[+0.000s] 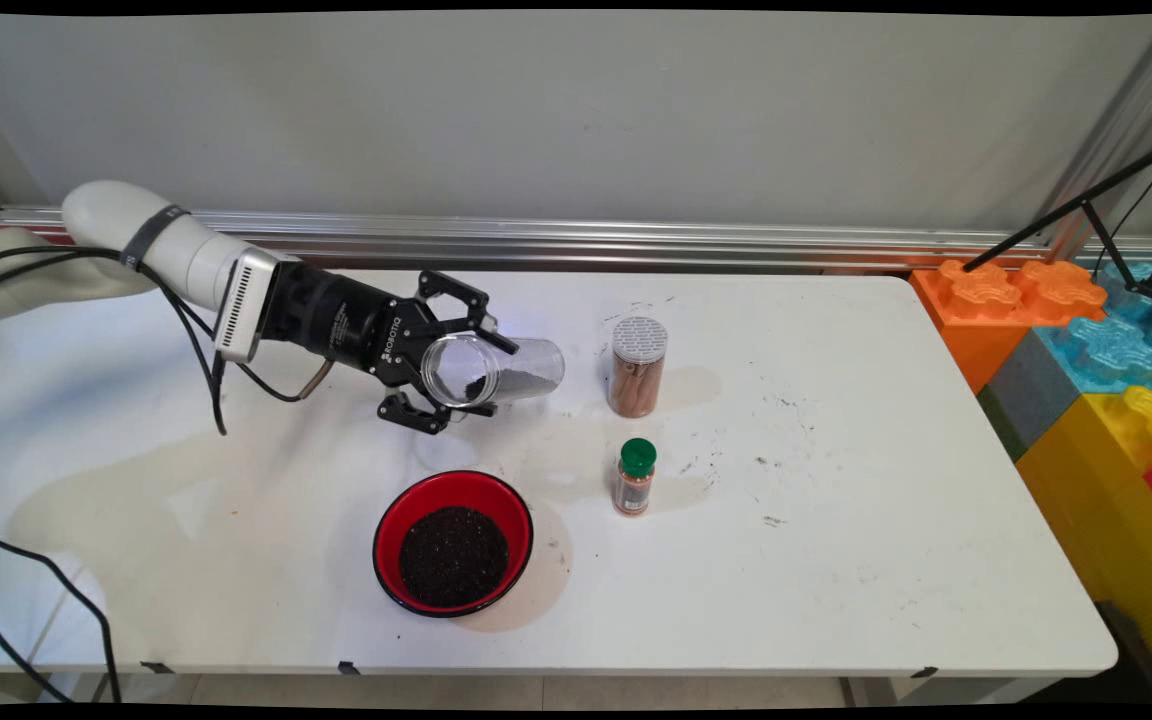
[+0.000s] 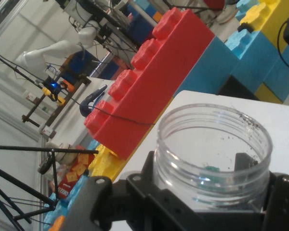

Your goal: Pour the black seasoning powder in the red bowl

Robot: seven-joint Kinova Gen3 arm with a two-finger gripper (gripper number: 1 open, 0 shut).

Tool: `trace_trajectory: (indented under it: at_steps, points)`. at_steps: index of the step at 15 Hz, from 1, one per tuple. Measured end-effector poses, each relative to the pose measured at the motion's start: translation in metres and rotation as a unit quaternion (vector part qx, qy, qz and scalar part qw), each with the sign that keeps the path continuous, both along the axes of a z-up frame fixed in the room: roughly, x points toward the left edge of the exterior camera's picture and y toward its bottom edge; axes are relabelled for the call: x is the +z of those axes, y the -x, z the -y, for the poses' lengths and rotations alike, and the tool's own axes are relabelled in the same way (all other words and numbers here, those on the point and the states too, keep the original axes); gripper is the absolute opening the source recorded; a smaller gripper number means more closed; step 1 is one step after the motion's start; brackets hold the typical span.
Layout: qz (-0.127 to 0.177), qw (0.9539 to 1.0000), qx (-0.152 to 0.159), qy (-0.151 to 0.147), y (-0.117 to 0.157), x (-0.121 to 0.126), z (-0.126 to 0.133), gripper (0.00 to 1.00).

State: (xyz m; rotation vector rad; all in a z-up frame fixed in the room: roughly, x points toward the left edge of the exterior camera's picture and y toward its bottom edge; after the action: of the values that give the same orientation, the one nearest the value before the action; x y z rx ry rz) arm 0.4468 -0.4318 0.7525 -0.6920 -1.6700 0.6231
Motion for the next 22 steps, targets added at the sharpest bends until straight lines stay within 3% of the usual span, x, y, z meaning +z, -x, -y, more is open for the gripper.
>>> trace_trajectory:
  at_steps: [13, 16, 19, 22]
  points:
    - [-0.01, 0.9968, 0.034, -0.072, -0.003, 0.0, 0.011, 0.0]
    - [-0.014, 0.9944, 0.048, -0.094, -0.004, 0.0, 0.014, 0.0]
    - [-0.023, 0.9888, 0.072, -0.129, -0.006, 0.001, 0.019, 0.0]
    - [-0.029, 0.9854, 0.084, -0.146, -0.008, 0.002, 0.022, 0.0]
